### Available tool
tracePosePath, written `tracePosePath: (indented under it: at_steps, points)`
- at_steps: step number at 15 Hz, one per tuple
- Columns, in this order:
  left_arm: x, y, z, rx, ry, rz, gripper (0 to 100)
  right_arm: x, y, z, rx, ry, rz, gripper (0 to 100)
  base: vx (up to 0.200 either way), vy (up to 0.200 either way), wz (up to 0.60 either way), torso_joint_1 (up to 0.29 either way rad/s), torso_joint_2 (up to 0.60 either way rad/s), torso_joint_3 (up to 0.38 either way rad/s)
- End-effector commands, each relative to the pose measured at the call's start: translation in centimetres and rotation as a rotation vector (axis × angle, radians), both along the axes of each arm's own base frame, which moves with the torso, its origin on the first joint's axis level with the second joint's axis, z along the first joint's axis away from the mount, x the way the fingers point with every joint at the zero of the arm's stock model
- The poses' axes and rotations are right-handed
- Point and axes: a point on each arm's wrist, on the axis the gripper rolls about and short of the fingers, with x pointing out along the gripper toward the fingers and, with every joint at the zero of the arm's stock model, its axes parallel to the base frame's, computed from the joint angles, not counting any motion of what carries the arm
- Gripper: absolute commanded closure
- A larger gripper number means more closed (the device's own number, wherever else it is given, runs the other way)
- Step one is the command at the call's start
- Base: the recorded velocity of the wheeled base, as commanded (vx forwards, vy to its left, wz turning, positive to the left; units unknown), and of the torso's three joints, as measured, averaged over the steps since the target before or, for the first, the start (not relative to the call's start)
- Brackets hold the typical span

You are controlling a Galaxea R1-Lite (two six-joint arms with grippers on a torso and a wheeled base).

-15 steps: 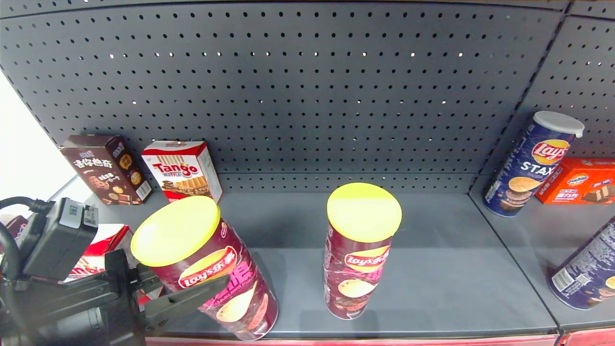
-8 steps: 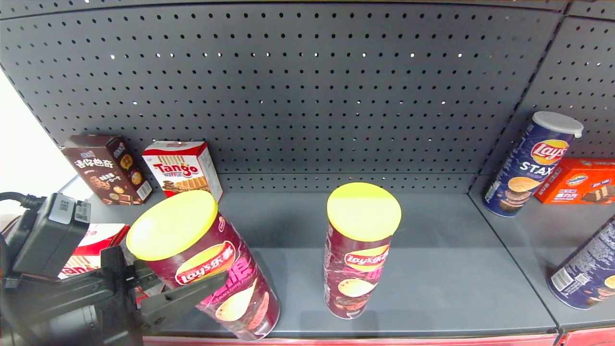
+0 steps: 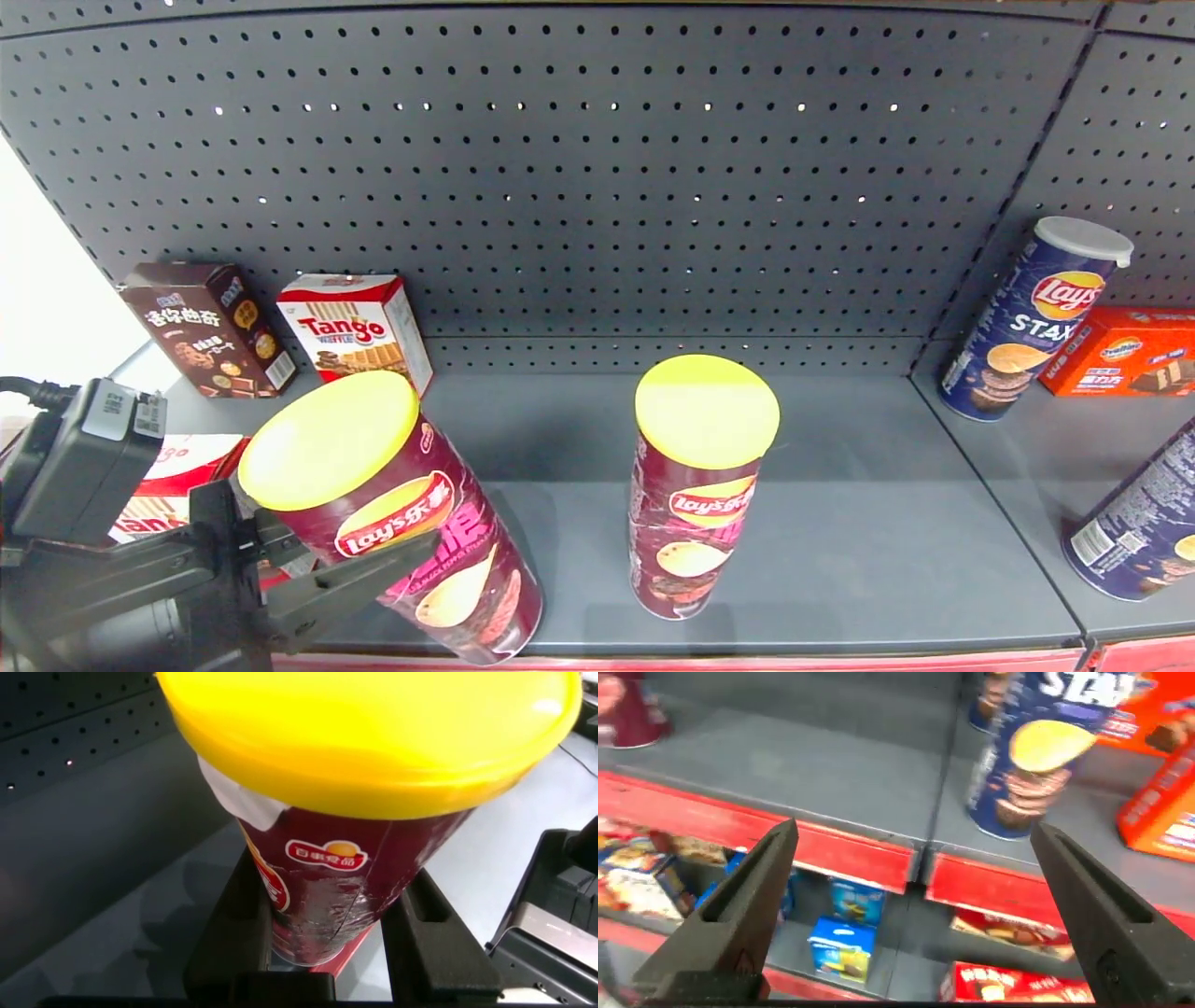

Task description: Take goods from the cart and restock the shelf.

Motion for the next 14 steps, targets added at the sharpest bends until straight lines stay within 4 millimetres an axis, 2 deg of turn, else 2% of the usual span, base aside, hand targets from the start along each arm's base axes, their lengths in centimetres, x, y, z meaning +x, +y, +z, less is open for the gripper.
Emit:
tracePosePath:
  at_steps: [1,4,5,7,8,14]
  points:
    - [-0.22,0.11,0.04,-0.003,-0.006,0.000,100,-0.04,0.25,-0.08,-0.009,-0.001,0.113,0,0.000,0.000,0.00,0.000,0.00,0.000]
    - [-0.09,0.05,0.57,-0.012,-0.024,-0.002,100,-0.05,0.29,-0.13,0.095,0.036,0.139,0,0.000,0.000,0.00,0.000,0.00,0.000]
    - [-0.07,0.04,0.65,-0.013,-0.027,0.000,100,0.00,0.13,-0.16,0.121,0.042,0.068,0,0.000,0.000,0.00,0.000,0.00,0.000]
    - [-0.04,0.02,0.62,-0.012,-0.024,0.000,100,0.03,0.08,-0.71,0.166,0.108,0.050,0,0.000,0.000,0.00,0.000,0.00,0.000]
    - [-0.03,0.02,0.66,-0.012,-0.025,0.000,100,-0.03,0.20,-0.78,0.074,0.100,0.109,0,0.000,0.000,0.00,0.000,0.00,0.000]
    - [0.23,-0.10,0.75,-0.011,-0.024,0.003,100,-0.02,0.21,-0.75,0.118,0.106,0.108,0,0.000,0.000,0.00,0.000,0.00,0.000]
